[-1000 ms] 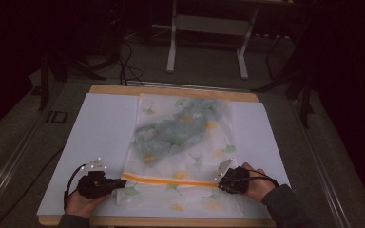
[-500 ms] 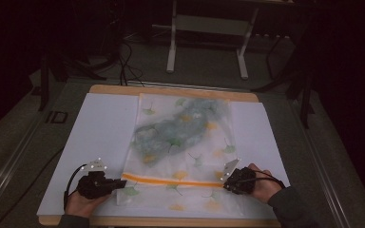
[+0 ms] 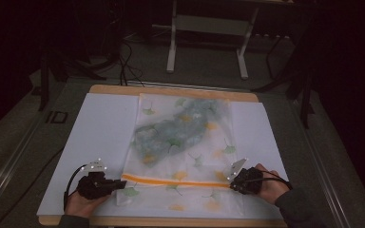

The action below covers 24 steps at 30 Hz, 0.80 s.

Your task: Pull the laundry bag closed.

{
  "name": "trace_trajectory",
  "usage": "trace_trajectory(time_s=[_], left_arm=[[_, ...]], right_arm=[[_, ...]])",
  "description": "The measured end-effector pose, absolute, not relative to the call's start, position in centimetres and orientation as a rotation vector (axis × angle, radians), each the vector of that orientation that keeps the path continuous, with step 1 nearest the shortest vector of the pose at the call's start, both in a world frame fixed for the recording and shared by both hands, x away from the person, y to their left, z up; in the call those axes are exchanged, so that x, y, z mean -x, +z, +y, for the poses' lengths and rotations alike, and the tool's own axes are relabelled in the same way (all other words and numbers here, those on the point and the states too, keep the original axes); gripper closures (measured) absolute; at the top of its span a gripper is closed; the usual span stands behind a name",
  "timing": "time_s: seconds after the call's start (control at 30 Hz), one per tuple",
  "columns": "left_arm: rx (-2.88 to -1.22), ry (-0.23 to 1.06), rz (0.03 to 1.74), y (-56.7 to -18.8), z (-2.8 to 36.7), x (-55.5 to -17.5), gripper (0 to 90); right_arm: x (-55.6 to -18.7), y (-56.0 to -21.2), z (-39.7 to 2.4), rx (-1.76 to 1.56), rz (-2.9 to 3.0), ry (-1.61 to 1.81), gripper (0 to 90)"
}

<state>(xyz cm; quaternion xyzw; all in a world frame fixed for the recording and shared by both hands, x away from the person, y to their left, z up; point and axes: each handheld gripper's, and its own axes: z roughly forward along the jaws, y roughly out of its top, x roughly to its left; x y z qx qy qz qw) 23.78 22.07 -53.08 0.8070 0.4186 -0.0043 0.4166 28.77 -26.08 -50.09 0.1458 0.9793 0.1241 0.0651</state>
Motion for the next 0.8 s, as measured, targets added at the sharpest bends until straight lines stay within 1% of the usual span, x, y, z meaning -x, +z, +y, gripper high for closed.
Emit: trace_trajectory(time_s=[0.3,0.33,0.37,0.47,0.53,0.57,0.6,0.7,0.77,0.8], left_arm=[[-2.036,-0.019,1.05,-53.2,21.9,-23.7,88.1],[-2.048,-0.002,1.039,-53.2,22.0,-23.6,88.1],[-2.046,-0.001,1.042,-53.2,22.1,-23.5,83.6],[-2.026,0.014,1.046,-53.1,22.6,-23.4,79.2],[-2.026,0.014,1.046,-53.1,22.6,-23.4,77.5],[-2.003,0.039,1.06,-53.0,23.1,-23.2,74.6],[-2.004,0.055,1.066,-52.9,23.2,-23.2,73.7],[-1.988,0.096,1.08,-52.8,23.5,-23.1,70.3],[-1.986,0.145,1.109,-52.8,23.7,-23.1,68.3],[-1.986,0.145,1.109,-52.8,23.7,-23.1,68.0]], right_arm=[[-28.4,-49.9,-27.4,-0.485,2.948,0.426,86.8],[-28.4,-50.0,-27.5,-0.486,2.946,0.435,86.6],[-28.3,-50.1,-27.7,-0.519,2.945,0.478,84.8],[-28.3,-50.3,-28.0,-0.561,2.935,0.541,75.6],[-28.4,-50.3,-28.1,-0.566,2.932,0.56,75.6],[-28.4,-50.4,-28.4,-0.605,2.915,0.615,68.3],[-28.4,-50.5,-28.6,-0.622,2.909,0.644,65.6],[-28.5,-50.6,-29.1,-0.685,2.877,0.719,61.6],[-28.5,-50.6,-29.5,-0.717,2.85,0.772,60.4],[-28.5,-50.6,-29.5,-0.717,2.85,0.772,60.4]])
